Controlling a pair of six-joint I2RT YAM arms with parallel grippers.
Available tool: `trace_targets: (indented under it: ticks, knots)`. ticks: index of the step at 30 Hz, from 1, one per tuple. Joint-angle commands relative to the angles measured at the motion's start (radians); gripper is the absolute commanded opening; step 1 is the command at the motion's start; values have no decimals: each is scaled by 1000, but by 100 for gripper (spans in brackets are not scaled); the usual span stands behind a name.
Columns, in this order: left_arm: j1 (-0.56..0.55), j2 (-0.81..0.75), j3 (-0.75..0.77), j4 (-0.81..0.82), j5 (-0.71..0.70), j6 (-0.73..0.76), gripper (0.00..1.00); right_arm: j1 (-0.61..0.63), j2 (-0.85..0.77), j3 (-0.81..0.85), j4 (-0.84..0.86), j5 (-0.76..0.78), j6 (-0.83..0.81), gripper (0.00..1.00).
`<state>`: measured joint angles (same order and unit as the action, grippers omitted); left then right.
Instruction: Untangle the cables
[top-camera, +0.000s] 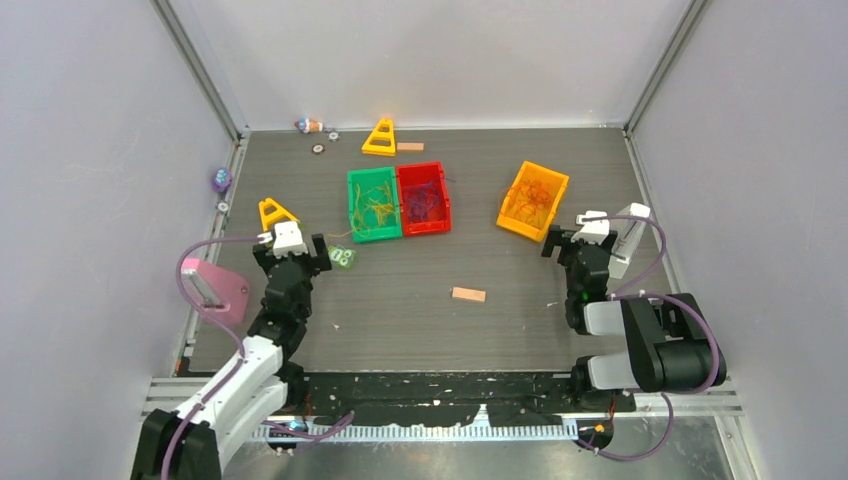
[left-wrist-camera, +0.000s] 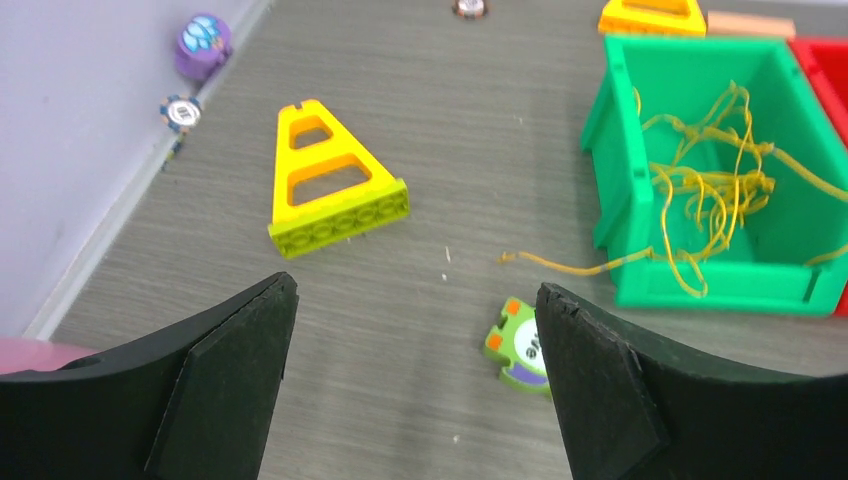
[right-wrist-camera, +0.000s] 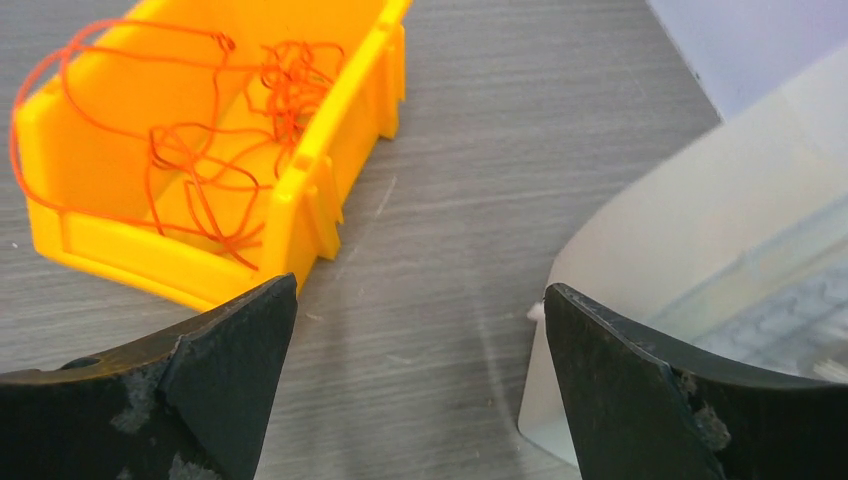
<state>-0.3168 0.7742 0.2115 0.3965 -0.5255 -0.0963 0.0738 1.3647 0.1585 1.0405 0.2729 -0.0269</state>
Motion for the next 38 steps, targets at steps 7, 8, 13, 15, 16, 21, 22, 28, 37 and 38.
trace_targets:
  ticks: [7,8,13,15,16,21,22,28,37,38]
  knots:
    - [88,213,-103,505,63,89,83,-8,1,47,91,-59,-37,95]
    - [90,220,-86,479,46,116,84,-8,1,47,93,-59,-36,95]
    - [124,327,-80,603,149,208,84,-8,1,47,94,-59,-37,95]
    - [150,454,-101,795,120,205,91,-7,1,47,94,-58,-36,95]
    - [169,505,-110,864,142,184,95,-8,1,47,93,-59,-37,95]
    - [221,487,-28,659,238,143,100,-7,1,47,95,-58,-37,95]
    - [223,498,-29,684,234,153,100,-8,1,47,95,-58,-37,95]
    - [223,489,-26,664,235,145,100,-8,1,47,94,-58,-37,95]
    - [231,488,-17,639,256,142,99,-8,1,47,95,-59,-37,95]
    - [231,485,-19,639,258,142,100,-8,1,47,95,-58,-37,95]
